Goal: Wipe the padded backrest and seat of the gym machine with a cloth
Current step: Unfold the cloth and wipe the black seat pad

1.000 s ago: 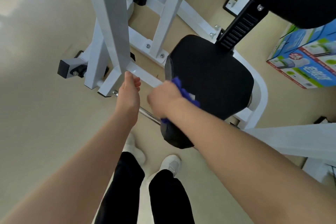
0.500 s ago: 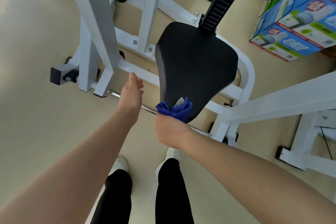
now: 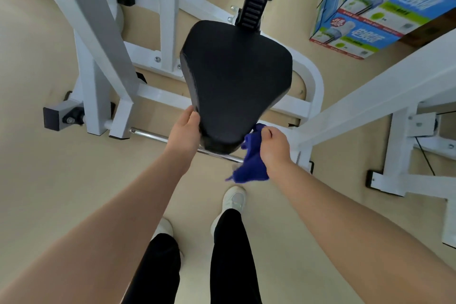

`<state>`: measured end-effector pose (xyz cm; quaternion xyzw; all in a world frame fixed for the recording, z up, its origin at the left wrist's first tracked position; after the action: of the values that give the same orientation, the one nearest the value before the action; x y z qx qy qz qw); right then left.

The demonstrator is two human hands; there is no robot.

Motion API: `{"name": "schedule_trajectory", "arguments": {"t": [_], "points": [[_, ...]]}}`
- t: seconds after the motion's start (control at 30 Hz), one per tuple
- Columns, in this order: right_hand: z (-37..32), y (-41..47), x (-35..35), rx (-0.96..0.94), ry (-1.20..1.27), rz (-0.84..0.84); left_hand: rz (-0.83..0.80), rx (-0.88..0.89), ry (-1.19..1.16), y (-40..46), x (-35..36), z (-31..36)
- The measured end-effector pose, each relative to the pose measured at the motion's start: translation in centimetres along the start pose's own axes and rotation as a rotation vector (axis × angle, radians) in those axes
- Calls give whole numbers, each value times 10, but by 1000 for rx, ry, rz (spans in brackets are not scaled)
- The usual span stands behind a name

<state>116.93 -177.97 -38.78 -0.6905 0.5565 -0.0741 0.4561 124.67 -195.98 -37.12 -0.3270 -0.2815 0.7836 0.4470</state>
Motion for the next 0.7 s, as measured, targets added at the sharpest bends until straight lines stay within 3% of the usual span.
{"name": "schedule_trajectory", "arguments": {"t": [0.03, 0.1, 0.27, 0.37, 0.43, 0.57, 0.7], "points": [[5, -3, 10, 179, 296, 6, -9, 19, 15, 1, 1, 2], [12, -9, 30, 337, 573, 20, -9, 54, 40, 4, 4, 7], [-1, 15, 27, 328, 690, 94, 53, 50, 28, 11, 13, 13], [-22, 61, 1, 332, 853, 227, 30, 34, 18, 14, 18, 9], [-27, 72, -5, 300, 820, 257, 8, 24, 36, 14, 17, 8], [-18, 46, 9, 268, 551, 154, 16, 5, 43, 13, 15, 12], [-27, 66, -7, 313, 660, 170, 41, 1, 39, 15, 14, 18]]}}
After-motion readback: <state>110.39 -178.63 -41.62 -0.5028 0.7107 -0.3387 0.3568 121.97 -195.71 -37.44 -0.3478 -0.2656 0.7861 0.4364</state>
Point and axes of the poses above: each hand's wrist, its own y-axis towards the middle knuckle, its own x-axis out of the palm, z = x × y, the point moved 6 cm from there along y, towards the middle knuckle, and after that the axes turned 10 degrees about y, right-handed, at the moved point
